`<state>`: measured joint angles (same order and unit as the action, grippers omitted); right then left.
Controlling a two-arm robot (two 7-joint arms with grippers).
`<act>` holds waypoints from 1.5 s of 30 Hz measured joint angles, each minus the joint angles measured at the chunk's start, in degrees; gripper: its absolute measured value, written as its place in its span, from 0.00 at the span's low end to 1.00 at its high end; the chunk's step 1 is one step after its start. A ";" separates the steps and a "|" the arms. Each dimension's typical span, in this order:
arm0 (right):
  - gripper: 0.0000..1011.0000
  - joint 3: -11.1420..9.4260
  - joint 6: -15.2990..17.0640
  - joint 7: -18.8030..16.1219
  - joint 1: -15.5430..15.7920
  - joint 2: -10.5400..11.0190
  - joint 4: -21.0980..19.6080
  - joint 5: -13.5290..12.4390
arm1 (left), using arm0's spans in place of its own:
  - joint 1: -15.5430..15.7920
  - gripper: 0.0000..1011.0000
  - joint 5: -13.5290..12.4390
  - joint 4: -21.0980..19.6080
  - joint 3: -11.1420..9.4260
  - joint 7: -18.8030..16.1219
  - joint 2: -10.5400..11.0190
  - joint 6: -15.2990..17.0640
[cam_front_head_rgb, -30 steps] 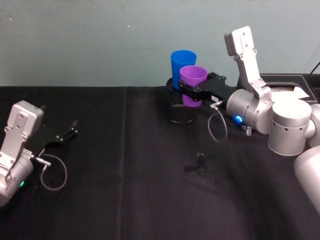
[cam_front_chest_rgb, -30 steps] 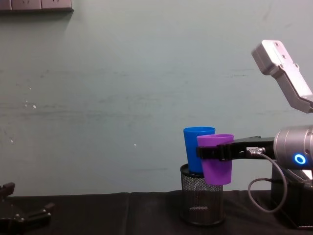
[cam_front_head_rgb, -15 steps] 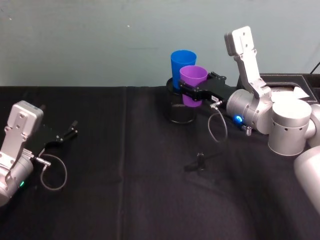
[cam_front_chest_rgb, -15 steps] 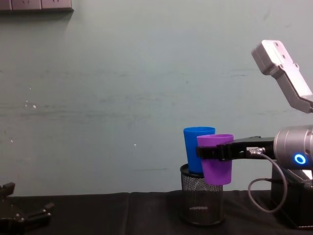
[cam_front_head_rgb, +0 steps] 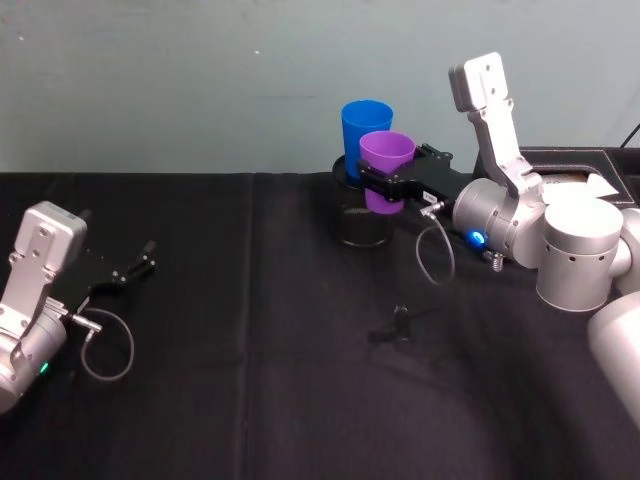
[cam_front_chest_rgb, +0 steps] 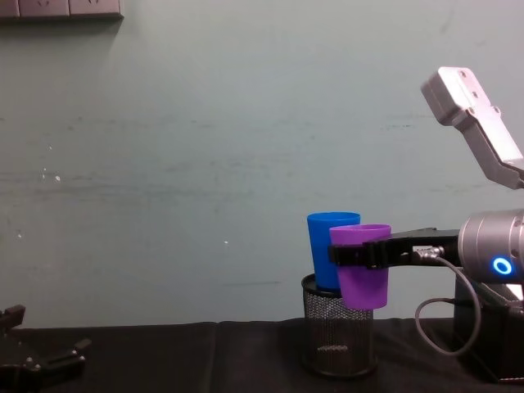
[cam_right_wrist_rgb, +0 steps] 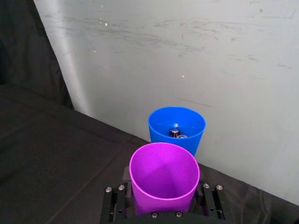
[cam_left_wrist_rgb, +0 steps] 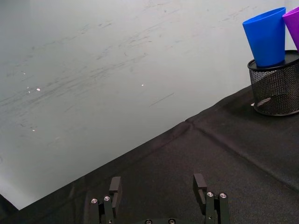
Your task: Pick up one cup with a gripper and tap it against the other cup.
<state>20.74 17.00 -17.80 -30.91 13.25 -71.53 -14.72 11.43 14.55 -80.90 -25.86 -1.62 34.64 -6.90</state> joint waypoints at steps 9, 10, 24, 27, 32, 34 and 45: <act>0.74 0.00 0.00 0.00 0.00 0.00 0.00 0.00 | 0.00 0.99 0.00 0.00 0.00 0.00 0.00 0.00; 0.74 0.00 0.00 0.00 0.00 0.00 -0.01 0.00 | 0.00 0.99 0.00 0.00 0.00 0.00 0.00 0.00; 0.74 0.00 0.00 0.00 0.00 0.00 0.00 0.00 | 0.00 0.99 0.00 0.00 0.00 0.00 0.00 0.00; 0.74 0.00 0.00 0.00 0.00 0.00 0.00 0.00 | 0.00 0.99 0.00 0.00 0.00 0.00 0.00 0.00; 0.73 0.00 0.00 0.00 0.00 0.00 0.00 0.00 | 0.00 0.99 0.00 0.00 0.00 0.00 0.00 0.00; 0.74 0.00 0.00 0.00 0.00 0.00 0.00 0.00 | 0.00 0.99 0.00 0.00 0.00 0.00 0.00 0.00; 0.73 -0.09 1.47 -0.66 4.78 2.05 -7.36 -0.29 | 0.00 0.99 0.00 -0.01 0.00 0.00 0.00 0.00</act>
<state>20.65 18.47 -18.46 -26.12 15.31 -78.89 -15.01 11.43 14.55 -80.90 -25.86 -1.62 34.64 -6.91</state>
